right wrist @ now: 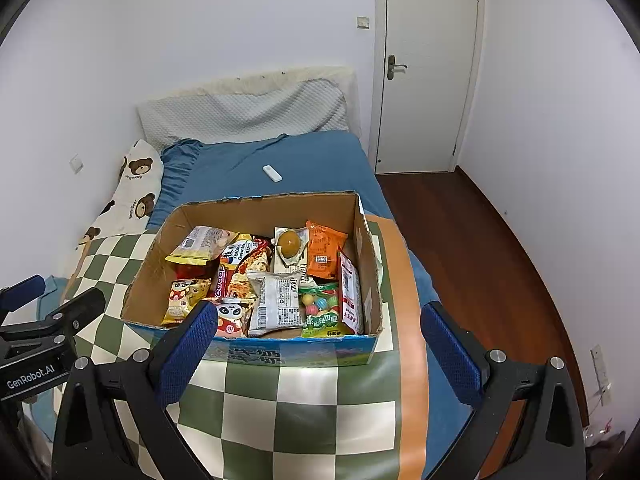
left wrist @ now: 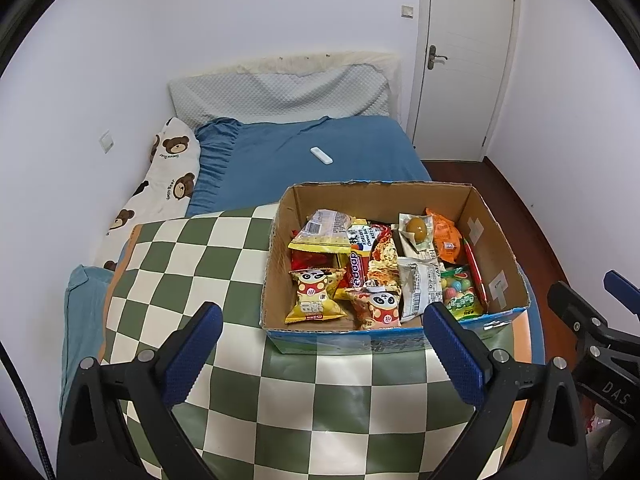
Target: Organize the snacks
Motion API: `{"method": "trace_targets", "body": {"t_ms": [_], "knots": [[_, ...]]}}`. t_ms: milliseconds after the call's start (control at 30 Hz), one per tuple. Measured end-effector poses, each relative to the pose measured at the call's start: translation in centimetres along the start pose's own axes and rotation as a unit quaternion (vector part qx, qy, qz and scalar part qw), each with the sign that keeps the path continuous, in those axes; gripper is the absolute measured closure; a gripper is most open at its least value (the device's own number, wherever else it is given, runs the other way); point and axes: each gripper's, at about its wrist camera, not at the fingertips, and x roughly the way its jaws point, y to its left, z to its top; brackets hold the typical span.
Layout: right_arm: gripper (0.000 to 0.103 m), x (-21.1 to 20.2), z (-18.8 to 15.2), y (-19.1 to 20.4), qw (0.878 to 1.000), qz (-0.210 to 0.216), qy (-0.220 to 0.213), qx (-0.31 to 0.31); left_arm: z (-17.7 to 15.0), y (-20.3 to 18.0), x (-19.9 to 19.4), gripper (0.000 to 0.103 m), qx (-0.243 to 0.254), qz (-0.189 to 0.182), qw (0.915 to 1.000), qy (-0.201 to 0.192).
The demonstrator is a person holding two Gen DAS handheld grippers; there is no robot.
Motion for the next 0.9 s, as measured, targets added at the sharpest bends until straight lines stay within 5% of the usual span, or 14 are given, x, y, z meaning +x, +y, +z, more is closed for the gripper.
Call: {"method": "trace_targets", "body": {"t_ms": [900], "knots": [[0.000, -0.35, -0.15, -0.13, 1.000, 0.003, -0.001, 0.003, -0.10, -0.22, -0.13, 0.000, 0.004, -0.006, 1.0000, 0.001]]}}
